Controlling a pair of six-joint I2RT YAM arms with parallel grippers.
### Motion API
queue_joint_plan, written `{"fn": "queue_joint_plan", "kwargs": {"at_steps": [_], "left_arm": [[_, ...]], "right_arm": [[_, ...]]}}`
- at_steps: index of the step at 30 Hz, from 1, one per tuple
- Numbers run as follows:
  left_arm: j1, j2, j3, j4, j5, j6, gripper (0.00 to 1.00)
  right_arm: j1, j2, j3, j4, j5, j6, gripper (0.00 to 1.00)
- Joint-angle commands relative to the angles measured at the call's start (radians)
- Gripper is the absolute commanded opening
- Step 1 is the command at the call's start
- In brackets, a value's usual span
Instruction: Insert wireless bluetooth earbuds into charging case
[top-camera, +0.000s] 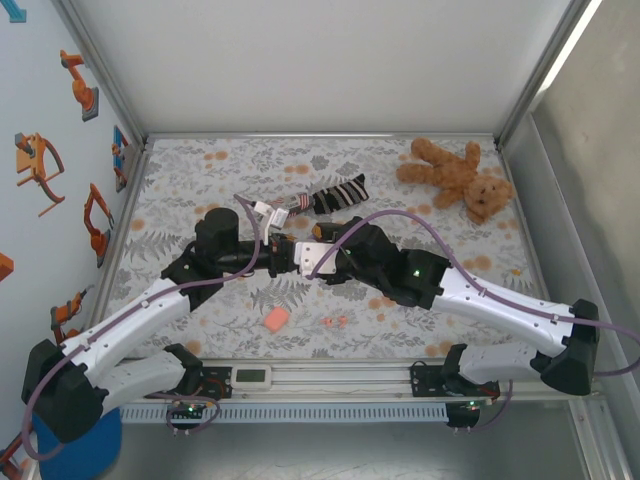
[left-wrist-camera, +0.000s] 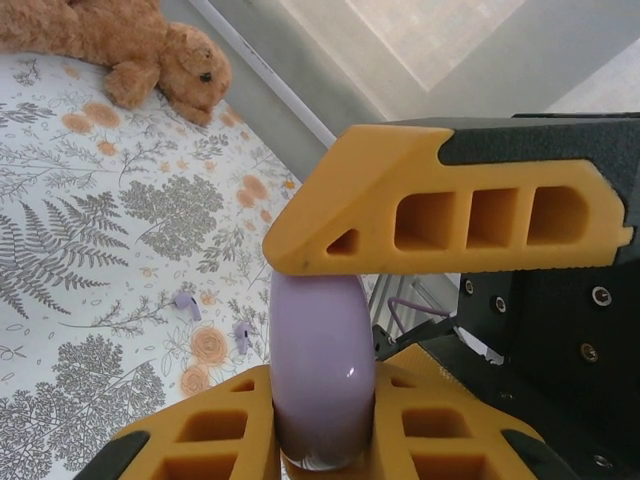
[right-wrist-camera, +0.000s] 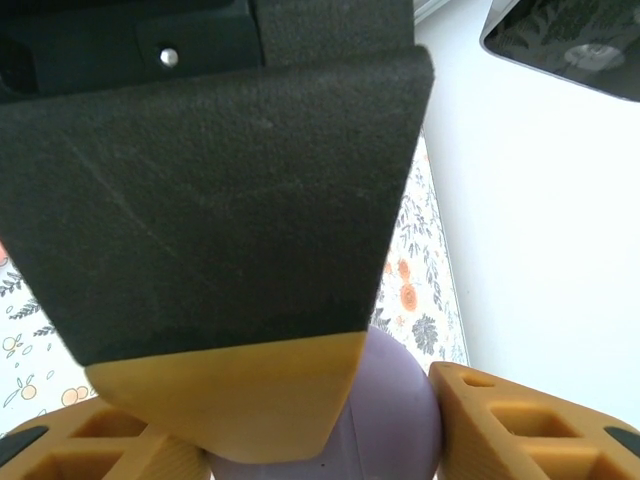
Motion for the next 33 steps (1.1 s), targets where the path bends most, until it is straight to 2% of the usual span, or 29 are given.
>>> {"fn": "queue_joint_plan", "kwargs": {"at_steps": [1,7,10,17,22,28,33], "left_arm": [[-0.007,-0.035,0.019,-0.001,-0.002,0.035,0.15],[-0.007,-0.089,-0.021,0.016,-0.063,0.092,0.12],[-0.007,-0.134,-0.056,0.033,-0.098,0.14,0.1],[-0.008,-0.254,-0.155,0.089,-0.145,0.311,0.09],[-0.016,-0.311,-0.216,0.131,-0.133,0.435,0.07],[-0.029,-0.314,-0.228,0.126,-0.135,0.547,0.0],[-0.045,-0.302,-0.224,0.124,-0.135,0.613,0.0]], "right_arm": [[0.005,0.0,0.038,0.0,0.039,0.034,0.61],[-0.008,-0.044,0.003,0.0,-0.023,0.105,0.77],[-0.035,-0.092,-0.028,-0.001,-0.106,0.165,0.81],[-0.136,-0.225,-0.14,0.023,-0.404,0.314,0.84],[-0.145,-0.275,-0.217,0.105,-0.517,0.398,0.84],[-0.145,-0.256,-0.22,0.184,-0.554,0.465,0.83],[-0.145,-0.213,-0.191,0.22,-0.535,0.496,0.82]]}}
